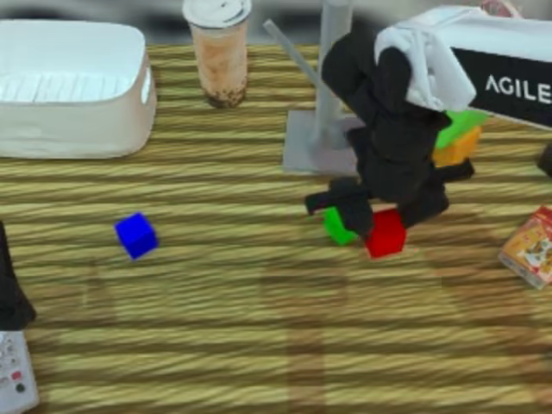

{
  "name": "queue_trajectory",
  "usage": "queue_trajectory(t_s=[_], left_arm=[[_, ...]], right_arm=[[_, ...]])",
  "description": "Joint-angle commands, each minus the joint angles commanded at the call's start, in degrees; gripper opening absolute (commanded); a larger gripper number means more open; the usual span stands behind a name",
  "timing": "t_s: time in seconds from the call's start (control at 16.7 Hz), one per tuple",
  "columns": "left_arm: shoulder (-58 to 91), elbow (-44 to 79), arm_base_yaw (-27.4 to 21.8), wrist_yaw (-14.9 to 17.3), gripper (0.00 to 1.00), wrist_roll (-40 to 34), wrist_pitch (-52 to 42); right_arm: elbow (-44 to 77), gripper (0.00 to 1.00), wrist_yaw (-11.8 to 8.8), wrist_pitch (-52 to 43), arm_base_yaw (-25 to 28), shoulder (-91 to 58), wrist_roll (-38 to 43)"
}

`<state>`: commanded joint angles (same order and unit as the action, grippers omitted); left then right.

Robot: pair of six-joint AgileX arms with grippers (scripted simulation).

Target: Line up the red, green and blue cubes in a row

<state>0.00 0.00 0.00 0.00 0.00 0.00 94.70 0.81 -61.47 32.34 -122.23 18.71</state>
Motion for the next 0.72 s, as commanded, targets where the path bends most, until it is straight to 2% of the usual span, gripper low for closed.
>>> queue_trajectory(t_s=[0.42, 0.6, 0.72], left_arm=[[0.0, 0.0, 0.0, 0.0, 1.0, 0.0, 0.0], [0.0, 0.0, 0.0, 0.0, 1.0, 0.0, 0.0], [0.0, 0.0, 0.0, 0.0, 1.0, 0.0, 0.0]], right_arm=[[19.88, 0.0, 0.94, -9.51, 16.94, -10.96, 29.16], [24.83, 0.0, 1.29, -11.48, 21.31, -12.93, 35.37], [25.76, 0.0, 1.37, -11.8, 22.15, -13.22, 36.45]])
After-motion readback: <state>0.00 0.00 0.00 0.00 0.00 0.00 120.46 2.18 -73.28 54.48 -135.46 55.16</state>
